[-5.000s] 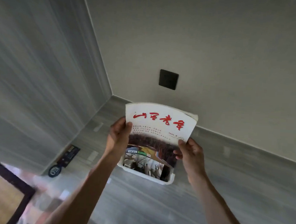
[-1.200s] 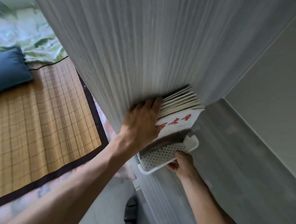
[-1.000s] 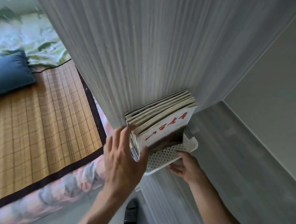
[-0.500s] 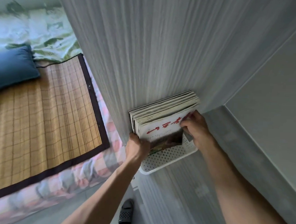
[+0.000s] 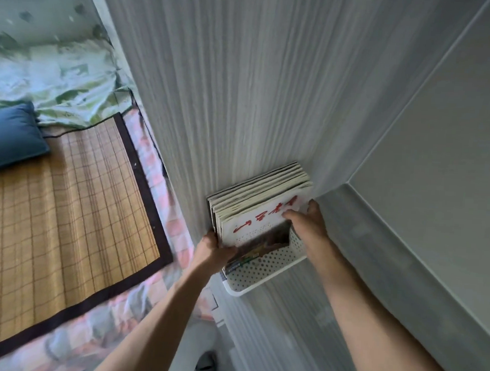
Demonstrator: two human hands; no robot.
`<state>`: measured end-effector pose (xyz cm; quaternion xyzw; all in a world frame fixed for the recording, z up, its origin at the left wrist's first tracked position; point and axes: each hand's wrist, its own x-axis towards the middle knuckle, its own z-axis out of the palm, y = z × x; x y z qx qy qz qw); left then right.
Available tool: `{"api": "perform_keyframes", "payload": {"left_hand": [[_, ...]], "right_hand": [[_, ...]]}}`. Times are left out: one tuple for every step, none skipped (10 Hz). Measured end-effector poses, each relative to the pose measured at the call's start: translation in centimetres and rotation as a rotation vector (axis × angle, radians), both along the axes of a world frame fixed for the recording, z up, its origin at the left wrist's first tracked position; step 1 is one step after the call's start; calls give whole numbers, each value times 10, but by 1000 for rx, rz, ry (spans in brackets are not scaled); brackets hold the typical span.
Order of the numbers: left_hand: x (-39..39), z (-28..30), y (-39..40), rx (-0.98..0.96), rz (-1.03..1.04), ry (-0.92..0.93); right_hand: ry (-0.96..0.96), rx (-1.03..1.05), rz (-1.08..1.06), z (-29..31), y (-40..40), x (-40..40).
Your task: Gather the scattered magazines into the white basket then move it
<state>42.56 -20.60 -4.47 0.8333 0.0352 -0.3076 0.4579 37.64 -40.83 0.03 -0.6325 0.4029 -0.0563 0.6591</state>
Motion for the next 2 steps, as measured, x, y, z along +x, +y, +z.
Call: {"api": "perform_keyframes", "payload": {"left_hand": [[-17, 15, 22, -86, 21, 29], [-77, 37, 95, -120, 70, -59]], "right_hand": [[-13, -63, -49, 15, 11, -41], [-87, -92, -49, 18, 26, -129]]}}
